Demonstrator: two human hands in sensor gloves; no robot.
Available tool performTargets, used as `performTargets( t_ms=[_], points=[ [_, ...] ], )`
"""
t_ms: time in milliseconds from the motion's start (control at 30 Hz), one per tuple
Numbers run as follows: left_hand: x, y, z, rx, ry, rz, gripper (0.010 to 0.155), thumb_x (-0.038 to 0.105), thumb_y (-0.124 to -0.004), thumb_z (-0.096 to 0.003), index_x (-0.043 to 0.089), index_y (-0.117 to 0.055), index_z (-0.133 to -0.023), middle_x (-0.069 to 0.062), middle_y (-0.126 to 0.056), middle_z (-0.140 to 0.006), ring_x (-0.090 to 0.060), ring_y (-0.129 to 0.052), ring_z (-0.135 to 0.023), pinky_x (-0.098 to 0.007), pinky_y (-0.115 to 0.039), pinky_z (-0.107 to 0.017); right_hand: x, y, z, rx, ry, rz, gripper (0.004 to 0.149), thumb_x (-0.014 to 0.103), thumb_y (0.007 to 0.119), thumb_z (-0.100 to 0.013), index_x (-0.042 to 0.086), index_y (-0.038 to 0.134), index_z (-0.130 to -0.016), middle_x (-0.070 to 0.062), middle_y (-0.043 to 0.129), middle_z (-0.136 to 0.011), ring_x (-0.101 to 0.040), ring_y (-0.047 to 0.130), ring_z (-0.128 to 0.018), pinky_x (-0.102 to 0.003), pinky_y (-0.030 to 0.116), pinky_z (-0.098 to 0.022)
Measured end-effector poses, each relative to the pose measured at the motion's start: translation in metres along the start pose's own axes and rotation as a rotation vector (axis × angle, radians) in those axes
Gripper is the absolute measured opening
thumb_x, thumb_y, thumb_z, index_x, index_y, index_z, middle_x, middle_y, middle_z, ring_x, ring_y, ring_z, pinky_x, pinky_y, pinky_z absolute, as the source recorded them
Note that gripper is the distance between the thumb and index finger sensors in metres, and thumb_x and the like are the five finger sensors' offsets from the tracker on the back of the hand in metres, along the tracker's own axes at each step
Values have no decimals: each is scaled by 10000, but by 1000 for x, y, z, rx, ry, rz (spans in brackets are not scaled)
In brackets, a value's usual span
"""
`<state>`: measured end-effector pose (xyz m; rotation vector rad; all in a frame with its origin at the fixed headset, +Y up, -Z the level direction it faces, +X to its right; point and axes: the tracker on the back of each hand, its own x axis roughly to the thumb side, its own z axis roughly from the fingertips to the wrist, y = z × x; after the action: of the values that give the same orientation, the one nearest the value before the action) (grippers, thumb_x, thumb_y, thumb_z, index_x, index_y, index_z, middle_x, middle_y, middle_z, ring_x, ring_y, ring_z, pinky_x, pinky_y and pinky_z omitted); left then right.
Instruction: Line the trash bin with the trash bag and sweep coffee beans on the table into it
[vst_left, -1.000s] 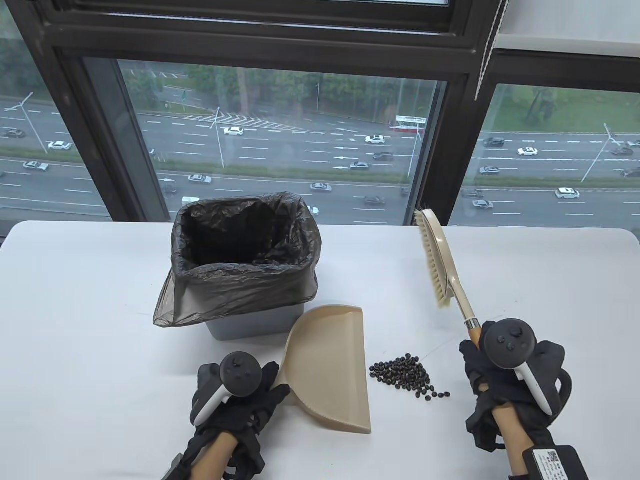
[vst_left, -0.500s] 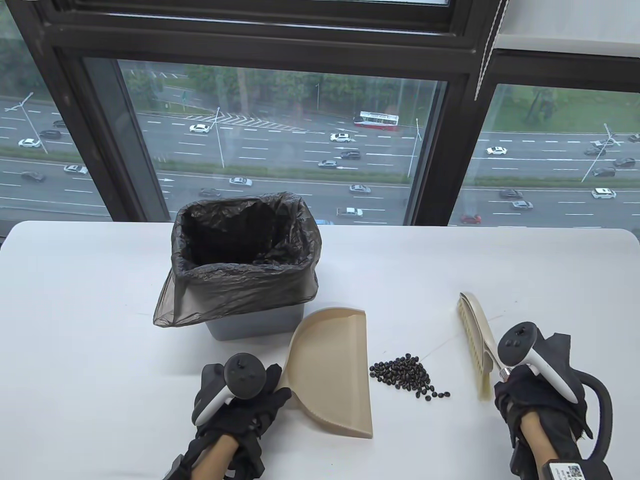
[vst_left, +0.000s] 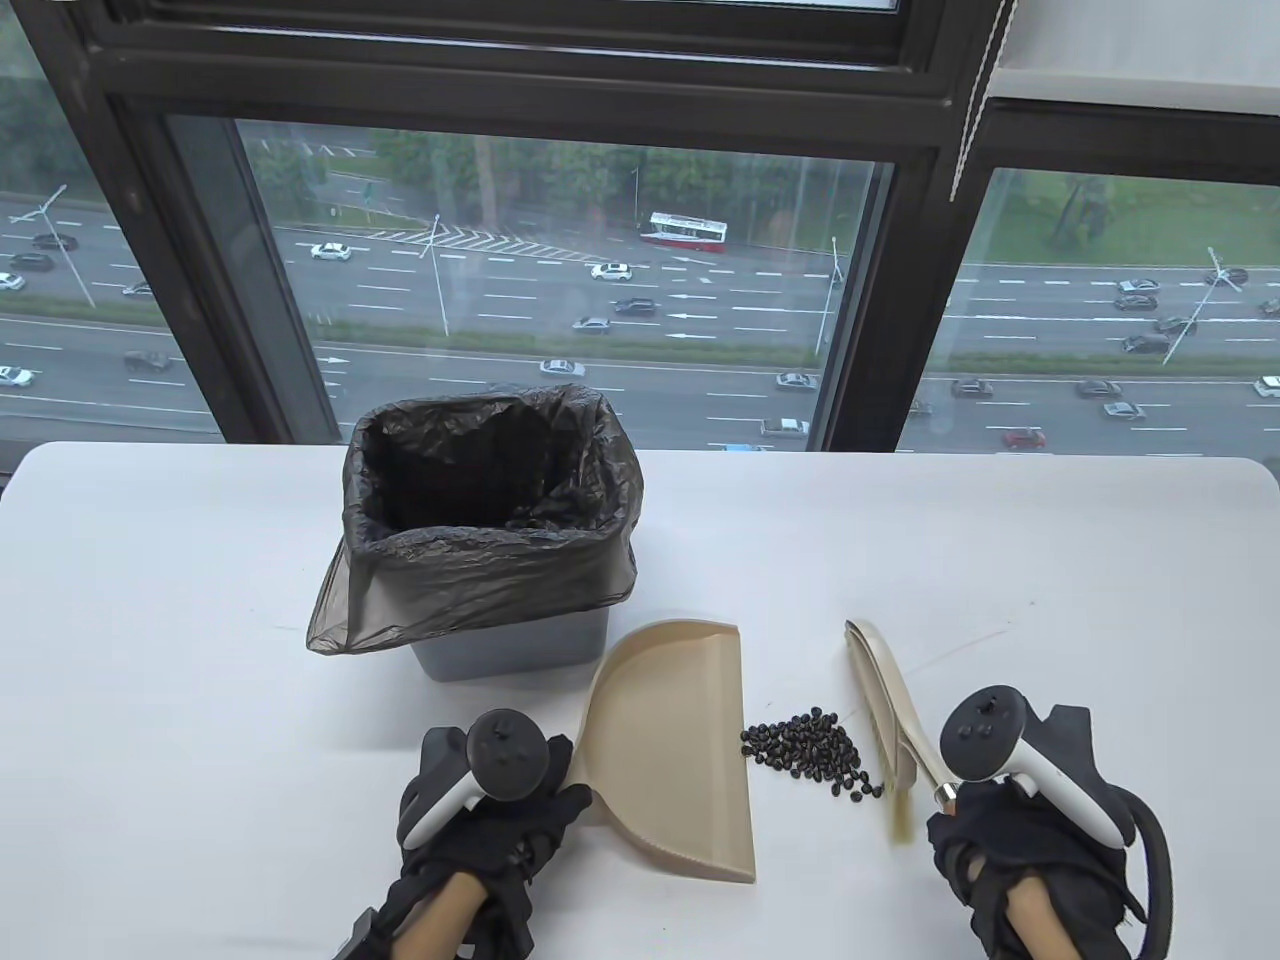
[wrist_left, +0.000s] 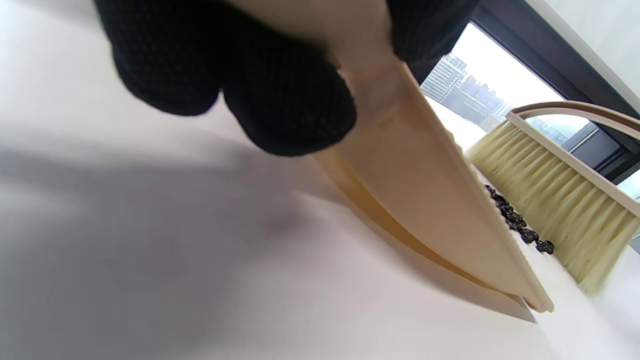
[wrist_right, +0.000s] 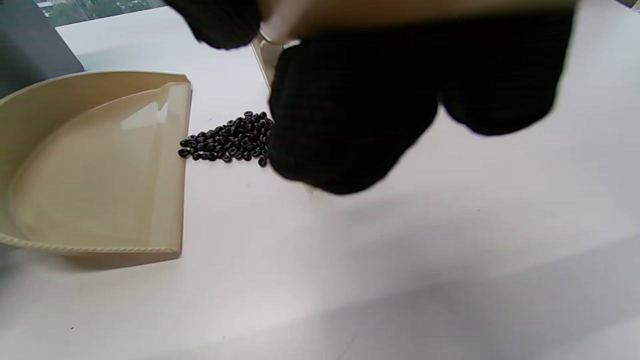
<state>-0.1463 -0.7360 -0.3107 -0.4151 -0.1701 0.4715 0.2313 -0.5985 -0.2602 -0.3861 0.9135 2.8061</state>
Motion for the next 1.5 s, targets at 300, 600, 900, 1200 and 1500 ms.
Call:
performTargets(
  t_ms=[300,600,900,1200,1500],
  points=[
    [6,-7,-3,-26,-2,-4,693,482,-651,-578,103,-469,-1128,-101,-861,-942,-86,-1091,-487,-401,-896,-458,22,4,-6,29,-70,-57,666,371,671,-528,24,467,-1058,-73,958,-606,-155,1053,-255,-458,873,-365],
    [10,-12,-5,-14,-1,5,697,486,-663,-572,100,-478,-1123,-102,-872,-915,-74,-1091,-468,-399,-903,-445,43,9,-9,61,-154,-96,667,376,662,-529,26,454,-1058,-65,949,-610,-148,1048,-257,-453,870,-368],
    [0,-13,-9,-18,6,66,699,497,-670,-566,114,-486,-1121,-89,-872,-912,-59,-1084,-446,-394,-898,-444,51,13,-9,86,-245,-131,667,388,651,-532,40,437,-1059,-50,937,-621,-134,1041,-273,-441,866,-383],
    [-18,-14,-12,17,41,145,827,612,-777,-479,139,-526,-1110,-43,-893,-867,-5,-1072,-371,-351,-912,-409,30,2,-9,73,-331,-250,665,405,661,-530,51,459,-1056,-41,946,-626,-133,1047,-283,-434,862,-394],
    [-29,1,-7,82,-21,320,769,555,-800,-502,134,-557,-1097,-54,-912,-838,3,-1062,-322,-350,-916,-385,-6,-14,-13,-220,-278,-393,666,419,677,-525,74,472,-1056,-25,937,-647,-144,1037,-308,-440,842,-418]
  ],
)
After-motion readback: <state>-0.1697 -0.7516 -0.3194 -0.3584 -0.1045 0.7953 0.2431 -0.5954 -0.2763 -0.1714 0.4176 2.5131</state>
